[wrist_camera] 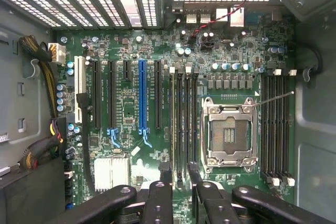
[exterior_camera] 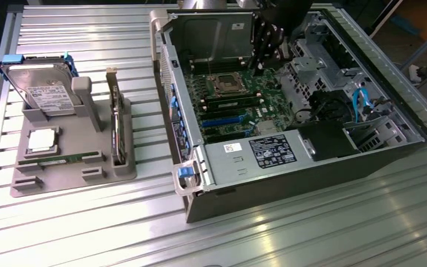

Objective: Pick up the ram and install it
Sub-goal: 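Insert the ram into the slot, then press down the ram until it locks into place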

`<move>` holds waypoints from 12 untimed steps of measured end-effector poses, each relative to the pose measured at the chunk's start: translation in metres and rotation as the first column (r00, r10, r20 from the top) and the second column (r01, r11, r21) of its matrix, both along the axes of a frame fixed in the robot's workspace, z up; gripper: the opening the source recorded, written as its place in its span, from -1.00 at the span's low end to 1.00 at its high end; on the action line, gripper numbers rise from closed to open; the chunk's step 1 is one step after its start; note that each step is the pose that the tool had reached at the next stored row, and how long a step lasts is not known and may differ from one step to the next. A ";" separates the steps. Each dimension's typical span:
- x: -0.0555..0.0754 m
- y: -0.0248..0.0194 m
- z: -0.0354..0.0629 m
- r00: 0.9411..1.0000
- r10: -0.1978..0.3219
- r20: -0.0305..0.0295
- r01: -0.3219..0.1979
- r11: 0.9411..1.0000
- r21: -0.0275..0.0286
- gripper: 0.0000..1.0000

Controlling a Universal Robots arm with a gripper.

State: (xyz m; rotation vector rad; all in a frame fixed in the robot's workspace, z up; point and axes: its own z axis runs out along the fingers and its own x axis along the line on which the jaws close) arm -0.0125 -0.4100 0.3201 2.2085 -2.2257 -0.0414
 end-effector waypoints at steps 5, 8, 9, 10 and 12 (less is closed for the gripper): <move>0.000 0.0000 0.0002 1.000 0.002 0.000 -0.002 1.000 0.000 -0.49; 0.000 0.0000 0.0009 1.000 0.004 0.000 -0.004 1.000 0.000 -0.49; 0.000 0.0000 0.0011 1.000 0.004 0.000 -0.004 1.000 0.000 -0.49; 0.000 0.0000 0.0011 1.000 0.004 0.000 -0.004 1.000 0.000 -0.49; 0.000 0.0000 0.0011 1.000 0.004 0.000 -0.004 1.000 0.000 -0.49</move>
